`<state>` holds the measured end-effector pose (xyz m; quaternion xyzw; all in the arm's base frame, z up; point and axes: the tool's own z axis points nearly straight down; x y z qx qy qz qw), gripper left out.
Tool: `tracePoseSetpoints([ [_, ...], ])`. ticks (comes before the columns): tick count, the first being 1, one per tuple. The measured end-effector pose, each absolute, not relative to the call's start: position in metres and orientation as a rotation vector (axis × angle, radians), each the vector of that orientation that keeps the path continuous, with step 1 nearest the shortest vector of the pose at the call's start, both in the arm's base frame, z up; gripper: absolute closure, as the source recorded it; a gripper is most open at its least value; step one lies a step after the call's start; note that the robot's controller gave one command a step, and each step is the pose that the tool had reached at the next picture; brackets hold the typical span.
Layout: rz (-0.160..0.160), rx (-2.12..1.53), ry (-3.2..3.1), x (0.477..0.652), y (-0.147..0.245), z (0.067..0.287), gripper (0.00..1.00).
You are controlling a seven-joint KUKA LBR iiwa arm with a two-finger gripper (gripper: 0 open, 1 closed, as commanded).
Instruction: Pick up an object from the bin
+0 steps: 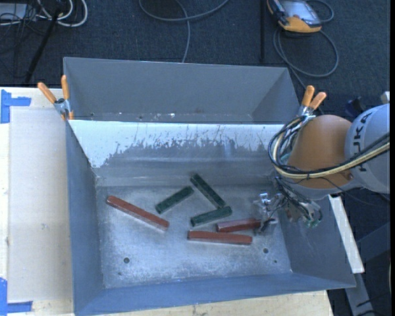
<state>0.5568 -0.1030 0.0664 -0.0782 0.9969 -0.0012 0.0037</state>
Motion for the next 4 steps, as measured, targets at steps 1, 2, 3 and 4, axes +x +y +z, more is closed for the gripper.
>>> tracePoseSetpoints([
  [1,0.002,-0.269,3.132,0.555,-0.102,0.073,1.0],
  [2,0.004,-0.26,3.138,0.553,-0.102,0.092,1.0],
  [3,0.0,-0.258,3.13,0.556,-0.102,0.116,1.0],
  [4,0.001,-0.26,3.133,0.555,-0.101,0.131,1.0],
])
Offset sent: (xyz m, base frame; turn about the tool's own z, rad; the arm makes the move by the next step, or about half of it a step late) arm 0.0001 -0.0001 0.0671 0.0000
